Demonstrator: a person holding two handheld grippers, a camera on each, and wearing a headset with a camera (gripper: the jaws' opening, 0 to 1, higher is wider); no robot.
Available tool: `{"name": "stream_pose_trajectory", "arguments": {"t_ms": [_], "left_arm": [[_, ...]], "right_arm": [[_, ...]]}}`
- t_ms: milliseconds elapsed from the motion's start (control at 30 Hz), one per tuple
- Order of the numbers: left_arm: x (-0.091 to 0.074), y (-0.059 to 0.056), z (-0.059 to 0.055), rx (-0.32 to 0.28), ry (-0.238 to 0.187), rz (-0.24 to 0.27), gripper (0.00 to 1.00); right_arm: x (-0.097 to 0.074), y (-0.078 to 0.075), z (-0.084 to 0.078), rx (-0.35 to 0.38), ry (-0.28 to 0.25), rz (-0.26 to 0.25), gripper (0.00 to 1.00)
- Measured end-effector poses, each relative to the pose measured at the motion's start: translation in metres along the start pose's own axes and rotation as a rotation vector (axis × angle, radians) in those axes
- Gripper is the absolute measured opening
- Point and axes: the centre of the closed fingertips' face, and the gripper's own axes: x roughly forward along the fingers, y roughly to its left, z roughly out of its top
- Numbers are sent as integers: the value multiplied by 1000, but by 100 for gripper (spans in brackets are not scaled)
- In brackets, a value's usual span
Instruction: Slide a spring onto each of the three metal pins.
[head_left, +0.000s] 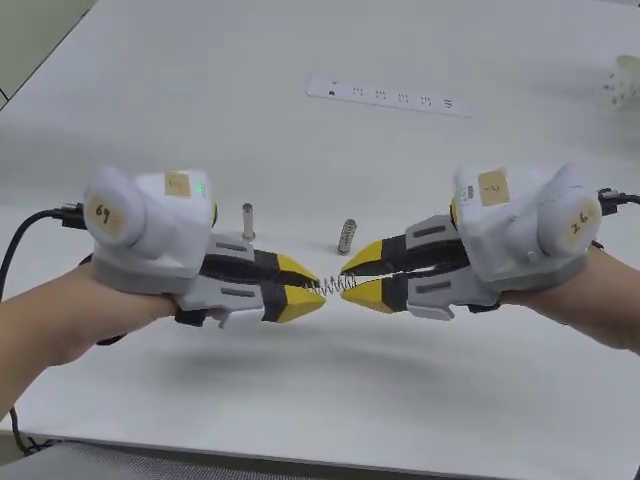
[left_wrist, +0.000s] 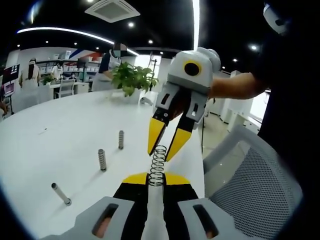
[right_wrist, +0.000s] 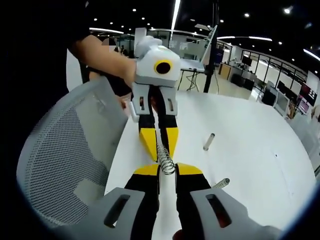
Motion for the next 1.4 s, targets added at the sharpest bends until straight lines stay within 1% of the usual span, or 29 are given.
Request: {"name": "stream_pose_trajectory", "arguments": {"t_ms": [33, 100, 200, 233, 300, 367, 433, 467, 500, 533, 567, 633, 767, 900, 1033, 1133, 1400], "left_arm": [[0, 0, -1, 0, 4, 3, 2], [0, 1, -1, 5, 6, 8, 2], [0, 2, -3, 11, 11, 15, 2], [0, 2, -3, 12, 12, 15, 2], [1, 0, -3, 10, 9, 13, 2], [2, -1, -3, 17, 12, 13, 2], [4, -1, -3, 26, 15, 14, 2], [4, -2, -3, 25, 14, 14, 2], [5, -2, -3, 25, 16, 13, 2], [6, -4, 1, 28, -5, 3, 2], [6, -5, 0, 20, 7, 5, 2], [7, -5, 2, 36, 2, 8, 2], [7, -4, 2, 36, 1, 10, 2], [7, -5, 6, 37, -11, 8, 2], [7, -5, 7, 41, -12, 4, 2], [7, -6, 10, 45, -19, 3, 2], [3, -6, 10, 56, -18, 11, 2]], "right_arm": [[0, 0, 2, 1, -7, 2, 9], [2, 0, 2, -8, 2, 2, 9], [3, 0, 3, -12, -4, -3, 9], [3, 0, 8, 0, -30, -7, 9], [2, 1, 16, 9, -60, -10, 9], [3, 2, 21, 1, -77, -11, 9], [4, 3, 23, -16, -74, -12, 9], [4, 3, 25, -21, -85, -14, 9], [4, 3, 31, -18, -114, -15, 8], [3, 3, 32, -8, -118, -19, 8], [3, 3, 36, -15, -136, -22, 8], [4, 3, 36, -21, -135, -27, 8], [5, 4, 38, -25, -148, -37, 8], [5, 3, 43, -19, -174, -44, 8], [6, 3, 45, -20, -183, -48, 8], [8, 3, 49, -1, -204, -52, 8], [7, 3, 51, 54, -234, -59, 9]]}}
